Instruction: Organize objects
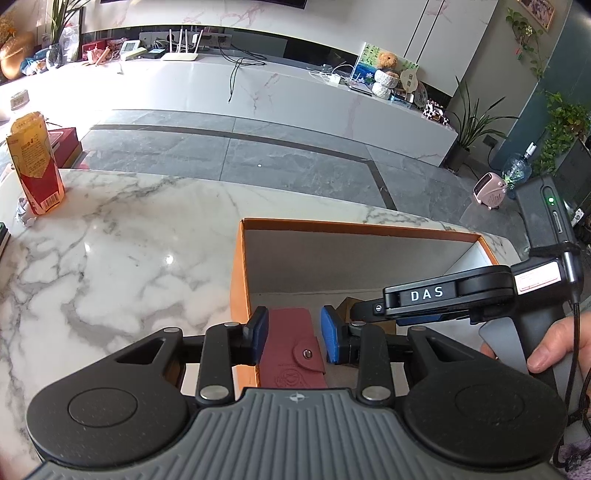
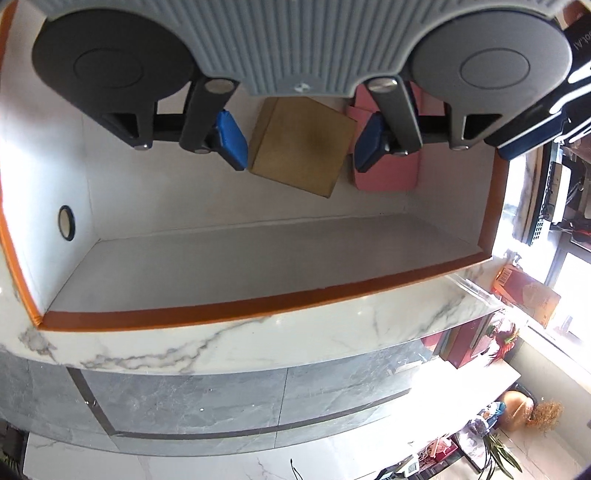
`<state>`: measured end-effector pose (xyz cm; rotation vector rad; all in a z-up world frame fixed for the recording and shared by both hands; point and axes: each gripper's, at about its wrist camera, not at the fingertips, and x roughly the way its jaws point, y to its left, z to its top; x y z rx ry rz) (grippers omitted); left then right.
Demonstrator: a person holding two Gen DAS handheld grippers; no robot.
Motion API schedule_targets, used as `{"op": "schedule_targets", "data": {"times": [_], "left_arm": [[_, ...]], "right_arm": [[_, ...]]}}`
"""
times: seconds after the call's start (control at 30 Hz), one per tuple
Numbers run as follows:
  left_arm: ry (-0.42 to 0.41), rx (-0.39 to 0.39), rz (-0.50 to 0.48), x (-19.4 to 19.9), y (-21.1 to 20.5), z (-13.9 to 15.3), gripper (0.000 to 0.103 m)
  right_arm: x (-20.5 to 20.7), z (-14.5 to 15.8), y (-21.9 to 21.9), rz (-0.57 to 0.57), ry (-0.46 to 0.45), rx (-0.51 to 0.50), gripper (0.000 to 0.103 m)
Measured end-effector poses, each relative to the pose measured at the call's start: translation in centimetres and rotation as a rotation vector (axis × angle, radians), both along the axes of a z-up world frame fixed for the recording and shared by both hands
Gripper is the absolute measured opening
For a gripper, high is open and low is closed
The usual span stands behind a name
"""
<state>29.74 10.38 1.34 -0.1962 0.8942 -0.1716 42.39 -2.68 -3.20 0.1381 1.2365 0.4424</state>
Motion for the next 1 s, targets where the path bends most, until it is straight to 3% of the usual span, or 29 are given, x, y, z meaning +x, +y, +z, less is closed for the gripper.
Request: {"op": "schedule_targets", "data": {"times": [0.2, 0.57, 0.7, 0.8, 1.0], "left_arm": [[0.004, -0.003, -0.009, 0.2, 0.0, -0.2, 0.037], [0.006, -0.009, -0.035, 0.2, -0.4, -0.4, 0.023], [0.023, -0.034, -0.055, 0.3, -0.5, -0.8, 0.014], [0.022, -0.031, -0.05, 0.2, -0.6, -0.8, 0.014], [-0.005, -0.025, -0.05, -0.9, -0.6, 0.5, 0.014]], "right_arm": [[0.5, -1.3, 1.0, 0.001, 0.025, -0.029, 0.062], [-1.6, -1.4, 1.3, 0.069, 0.053, -0.021, 0.061], [-1.7, -1.3, 1.4, 0.062, 0.05, -0.03, 0.058], [-1.6, -1.4, 1.4, 0.054, 0.057, -0.017, 0.059], [-2.7, -0.6, 1.2, 0.063, -0.017, -0.049, 0.061]]}}
